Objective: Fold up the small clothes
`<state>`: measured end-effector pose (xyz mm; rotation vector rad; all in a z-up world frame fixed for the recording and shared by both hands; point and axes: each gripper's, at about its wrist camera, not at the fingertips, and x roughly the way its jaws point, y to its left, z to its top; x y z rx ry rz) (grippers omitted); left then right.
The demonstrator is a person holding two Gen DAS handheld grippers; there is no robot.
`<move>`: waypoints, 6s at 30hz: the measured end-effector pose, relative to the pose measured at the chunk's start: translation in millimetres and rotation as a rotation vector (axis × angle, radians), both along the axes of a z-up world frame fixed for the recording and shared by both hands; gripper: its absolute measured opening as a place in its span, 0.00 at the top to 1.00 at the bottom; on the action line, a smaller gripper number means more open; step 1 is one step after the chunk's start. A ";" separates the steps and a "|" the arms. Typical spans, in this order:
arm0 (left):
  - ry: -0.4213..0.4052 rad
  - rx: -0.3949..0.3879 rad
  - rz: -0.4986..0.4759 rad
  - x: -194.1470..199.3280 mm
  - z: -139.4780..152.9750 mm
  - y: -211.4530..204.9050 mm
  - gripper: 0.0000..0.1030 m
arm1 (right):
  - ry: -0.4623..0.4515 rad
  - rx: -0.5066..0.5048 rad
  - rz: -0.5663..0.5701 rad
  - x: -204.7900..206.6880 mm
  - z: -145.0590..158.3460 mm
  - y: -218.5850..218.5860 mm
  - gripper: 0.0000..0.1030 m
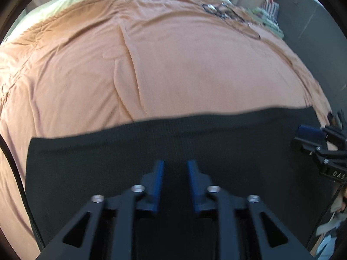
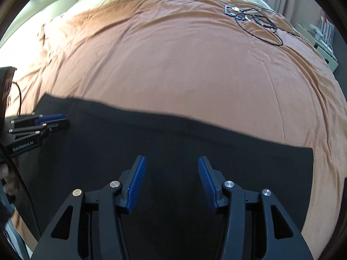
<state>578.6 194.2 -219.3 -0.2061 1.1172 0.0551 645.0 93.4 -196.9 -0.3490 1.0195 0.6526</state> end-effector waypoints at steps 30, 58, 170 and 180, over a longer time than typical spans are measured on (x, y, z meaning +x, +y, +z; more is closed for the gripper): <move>0.008 0.013 0.287 -164.7 15.2 112.6 0.49 | 0.100 -0.052 -0.256 -32.9 13.9 -146.8 0.53; 0.012 0.037 0.125 -238.7 -1.6 6.4 0.48 | 0.089 -0.065 -0.228 -165.2 1.5 -114.0 0.53; -0.342 -0.609 0.569 -344.4 19.1 125.2 0.93 | 0.056 0.179 -0.071 -218.7 -26.4 -65.7 0.97; -0.329 -0.655 0.664 -351.6 5.6 131.7 0.93 | 0.035 0.168 -0.094 -170.2 -21.5 -33.2 0.97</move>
